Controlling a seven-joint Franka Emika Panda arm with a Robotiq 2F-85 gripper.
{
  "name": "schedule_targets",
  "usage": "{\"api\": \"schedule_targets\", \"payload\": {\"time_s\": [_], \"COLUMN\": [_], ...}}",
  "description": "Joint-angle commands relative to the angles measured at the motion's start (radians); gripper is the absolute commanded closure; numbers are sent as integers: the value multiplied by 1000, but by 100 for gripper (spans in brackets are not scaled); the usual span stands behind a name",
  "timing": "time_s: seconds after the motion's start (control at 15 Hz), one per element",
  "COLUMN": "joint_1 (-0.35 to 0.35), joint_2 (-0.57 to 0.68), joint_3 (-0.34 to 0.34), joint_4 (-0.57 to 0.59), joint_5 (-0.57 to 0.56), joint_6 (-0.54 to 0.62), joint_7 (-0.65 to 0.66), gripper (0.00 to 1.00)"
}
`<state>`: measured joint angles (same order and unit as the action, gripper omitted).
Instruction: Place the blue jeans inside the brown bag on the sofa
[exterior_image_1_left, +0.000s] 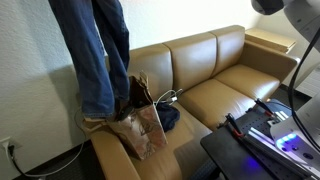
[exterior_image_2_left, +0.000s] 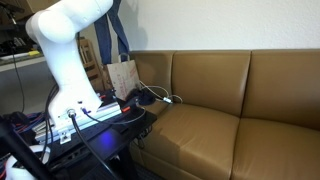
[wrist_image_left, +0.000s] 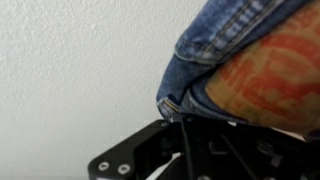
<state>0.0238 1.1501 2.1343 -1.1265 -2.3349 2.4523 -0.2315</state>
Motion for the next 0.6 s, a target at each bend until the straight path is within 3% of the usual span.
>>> {"api": "schedule_targets", "payload": {"time_s": [0.0, 0.2, 0.4, 0.47, 0.53], "joint_1": [-149, -269, -420, -504, -545], "joint_2": [-38, -27, -10, -83, -78], "joint_3": [12, 31, 67, 34, 55], "joint_4": [-237, -409, -587, -606, -644], "joint_5": [-29, -14, -33, 37, 59], "joint_6": [-286, -457, -539, -500, -516], "joint_7": [251, 388, 472, 522, 529], "gripper": [99, 99, 99, 99, 99]}}
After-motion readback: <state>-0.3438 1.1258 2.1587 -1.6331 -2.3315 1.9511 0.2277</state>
